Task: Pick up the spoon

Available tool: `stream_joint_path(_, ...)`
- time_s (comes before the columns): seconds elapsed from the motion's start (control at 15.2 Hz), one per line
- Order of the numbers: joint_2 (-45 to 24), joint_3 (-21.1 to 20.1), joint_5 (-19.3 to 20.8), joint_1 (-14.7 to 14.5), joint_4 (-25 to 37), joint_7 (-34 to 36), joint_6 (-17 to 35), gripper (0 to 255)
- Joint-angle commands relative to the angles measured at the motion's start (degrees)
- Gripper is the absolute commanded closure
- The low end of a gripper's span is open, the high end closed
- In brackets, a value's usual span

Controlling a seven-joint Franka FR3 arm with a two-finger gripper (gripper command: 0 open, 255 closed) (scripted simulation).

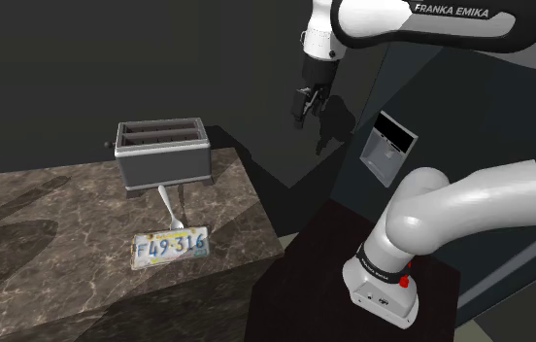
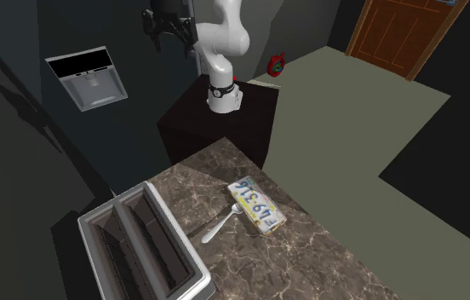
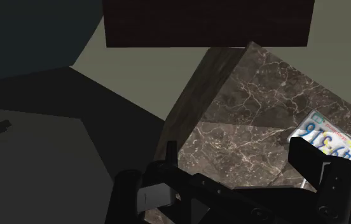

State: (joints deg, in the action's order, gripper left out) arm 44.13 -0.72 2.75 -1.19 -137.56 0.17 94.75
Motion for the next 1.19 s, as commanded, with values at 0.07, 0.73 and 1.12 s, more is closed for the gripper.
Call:
stream_joint_path(0.07, -0.5, -0.7, -0.6, -0.2, -1.1, 1.2, 2.0, 0)
stream_joint_path(0.73, -11.5, -8.3, -5.0, -1.8, -7.7, 13.0, 22.8, 0)
stream_joint_path(1.12, -22.5, -13.2, -5.1, -1.7, -7.0, 20.6, 35.1, 0)
